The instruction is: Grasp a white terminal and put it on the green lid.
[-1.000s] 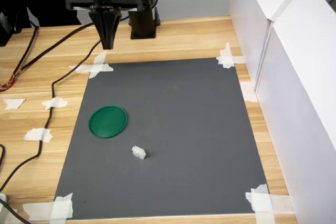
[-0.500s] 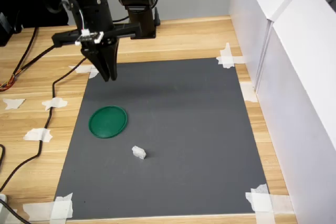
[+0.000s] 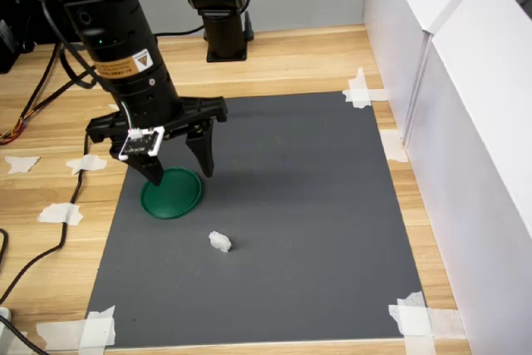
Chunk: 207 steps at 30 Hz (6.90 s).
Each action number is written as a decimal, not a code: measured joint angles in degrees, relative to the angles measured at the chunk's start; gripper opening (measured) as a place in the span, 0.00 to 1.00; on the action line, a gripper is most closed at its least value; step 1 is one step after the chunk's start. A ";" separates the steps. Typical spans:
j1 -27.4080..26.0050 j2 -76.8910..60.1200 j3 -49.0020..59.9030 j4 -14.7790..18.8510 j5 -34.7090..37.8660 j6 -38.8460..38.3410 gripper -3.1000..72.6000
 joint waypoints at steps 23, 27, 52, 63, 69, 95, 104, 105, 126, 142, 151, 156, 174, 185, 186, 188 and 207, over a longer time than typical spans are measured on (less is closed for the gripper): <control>7.37 10.13 -9.10 -5.79 2.74 4.75 0.98; 7.39 12.27 -9.20 -7.65 2.62 5.66 0.98; 7.39 20.02 -12.55 -8.37 0.41 6.04 0.87; 7.39 20.09 -12.73 -7.22 0.48 6.55 0.40; 7.39 20.09 -12.73 -7.22 1.63 7.37 0.40; 2.29 -1.17 7.61 -9.31 0.99 4.67 0.40; -3.73 -1.67 8.12 -8.84 -0.44 -1.16 0.40; -4.06 -1.20 8.12 -8.84 -0.72 -1.76 0.40; -4.25 7.58 8.12 -7.43 -2.79 -7.69 0.40; -4.25 7.65 8.12 -7.48 -2.54 -10.14 0.44; -4.25 6.62 8.12 -7.88 -2.39 -8.77 0.72; -4.25 2.97 8.15 -9.23 -3.19 -8.34 0.79; -4.25 -39.20 39.65 -7.77 -27.44 -9.52 0.39; 1.86 -66.99 62.38 -12.36 -41.08 0.01 0.03; 1.86 -69.16 64.11 -12.77 -41.47 0.13 0.02; 1.86 -73.28 67.45 -13.13 -41.98 0.51 0.02; 1.86 -98.72 79.43 -16.84 -44.78 13.15 0.02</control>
